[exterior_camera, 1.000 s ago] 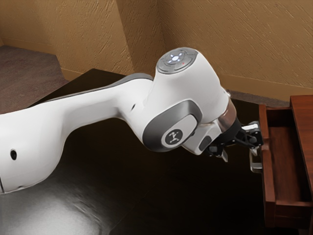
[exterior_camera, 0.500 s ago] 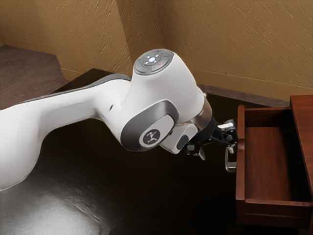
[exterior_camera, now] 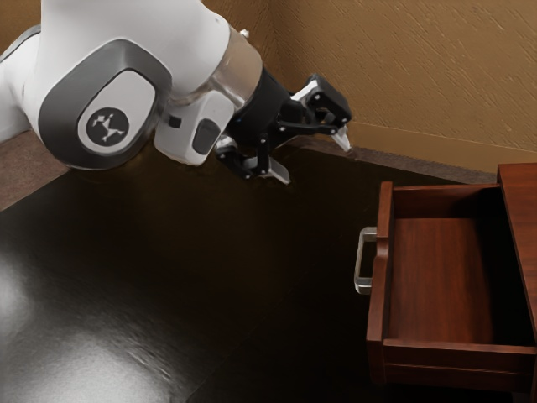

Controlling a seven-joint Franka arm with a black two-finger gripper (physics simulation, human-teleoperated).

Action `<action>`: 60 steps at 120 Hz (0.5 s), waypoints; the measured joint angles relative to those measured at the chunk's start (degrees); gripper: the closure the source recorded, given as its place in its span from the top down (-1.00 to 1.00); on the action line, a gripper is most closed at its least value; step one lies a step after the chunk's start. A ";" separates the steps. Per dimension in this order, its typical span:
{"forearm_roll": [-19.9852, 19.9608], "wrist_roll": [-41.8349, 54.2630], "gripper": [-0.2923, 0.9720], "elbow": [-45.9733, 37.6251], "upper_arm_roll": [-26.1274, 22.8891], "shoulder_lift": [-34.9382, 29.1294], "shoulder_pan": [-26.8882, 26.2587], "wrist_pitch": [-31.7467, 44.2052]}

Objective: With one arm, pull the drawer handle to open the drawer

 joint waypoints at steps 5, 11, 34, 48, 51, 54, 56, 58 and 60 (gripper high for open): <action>-0.10 -1.02 0.44 5.32 0.07 -0.75 0.01 -4.71; -0.01 -3.01 0.46 10.14 0.05 -1.41 0.11 -10.69; 0.19 -16.51 0.51 16.23 -4.96 -3.42 13.45 -30.95; 0.23 -24.47 0.52 17.00 -12.47 -5.76 25.56 -38.98; 0.23 -26.12 0.52 16.99 -12.20 -5.61 26.24 -40.39; 0.22 -27.71 0.52 17.00 -12.04 -5.29 26.70 -41.63; 0.18 -28.73 0.53 17.01 -11.95 -5.03 26.90 -42.39; 0.13 -29.73 0.53 17.04 -11.88 -4.79 27.07 -43.08; 0.09 -30.70 0.53 17.03 -11.81 -4.61 27.18 -43.72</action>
